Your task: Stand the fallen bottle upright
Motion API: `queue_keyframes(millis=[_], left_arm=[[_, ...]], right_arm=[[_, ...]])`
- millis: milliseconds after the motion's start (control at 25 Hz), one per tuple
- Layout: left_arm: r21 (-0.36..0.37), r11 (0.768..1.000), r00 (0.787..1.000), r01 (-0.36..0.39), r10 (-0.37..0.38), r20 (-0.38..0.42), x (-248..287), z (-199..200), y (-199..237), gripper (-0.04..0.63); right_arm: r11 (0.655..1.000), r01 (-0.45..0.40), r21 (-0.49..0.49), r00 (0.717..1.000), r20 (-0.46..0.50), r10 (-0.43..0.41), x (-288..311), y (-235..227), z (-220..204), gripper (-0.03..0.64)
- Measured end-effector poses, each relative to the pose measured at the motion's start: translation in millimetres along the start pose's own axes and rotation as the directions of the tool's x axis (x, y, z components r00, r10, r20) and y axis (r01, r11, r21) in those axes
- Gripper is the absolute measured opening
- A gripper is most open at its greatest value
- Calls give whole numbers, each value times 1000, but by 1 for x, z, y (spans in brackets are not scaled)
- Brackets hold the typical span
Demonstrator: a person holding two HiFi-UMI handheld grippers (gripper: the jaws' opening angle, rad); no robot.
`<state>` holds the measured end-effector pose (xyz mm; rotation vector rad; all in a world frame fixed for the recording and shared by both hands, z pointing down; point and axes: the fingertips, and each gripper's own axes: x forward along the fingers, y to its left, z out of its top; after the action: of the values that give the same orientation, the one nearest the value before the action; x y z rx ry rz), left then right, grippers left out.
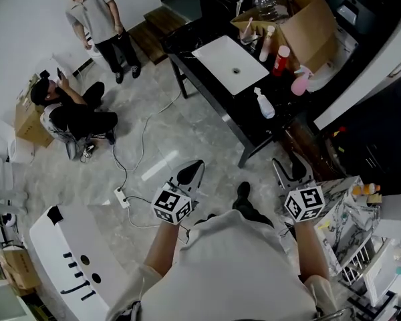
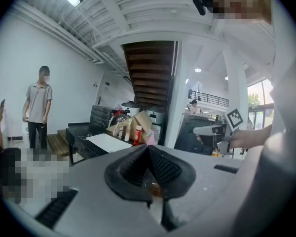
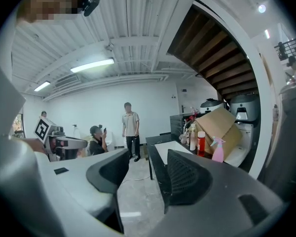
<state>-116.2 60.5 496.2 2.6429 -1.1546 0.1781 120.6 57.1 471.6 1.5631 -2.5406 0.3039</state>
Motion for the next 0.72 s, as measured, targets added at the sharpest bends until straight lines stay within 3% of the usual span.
queue_keyframes(millis=[720], left_arm=[[-19,997,997,-76,75,-23,133,33,29,9]], right_arm=[[995,-96,27,995,-34,97,102,-120,21,250]])
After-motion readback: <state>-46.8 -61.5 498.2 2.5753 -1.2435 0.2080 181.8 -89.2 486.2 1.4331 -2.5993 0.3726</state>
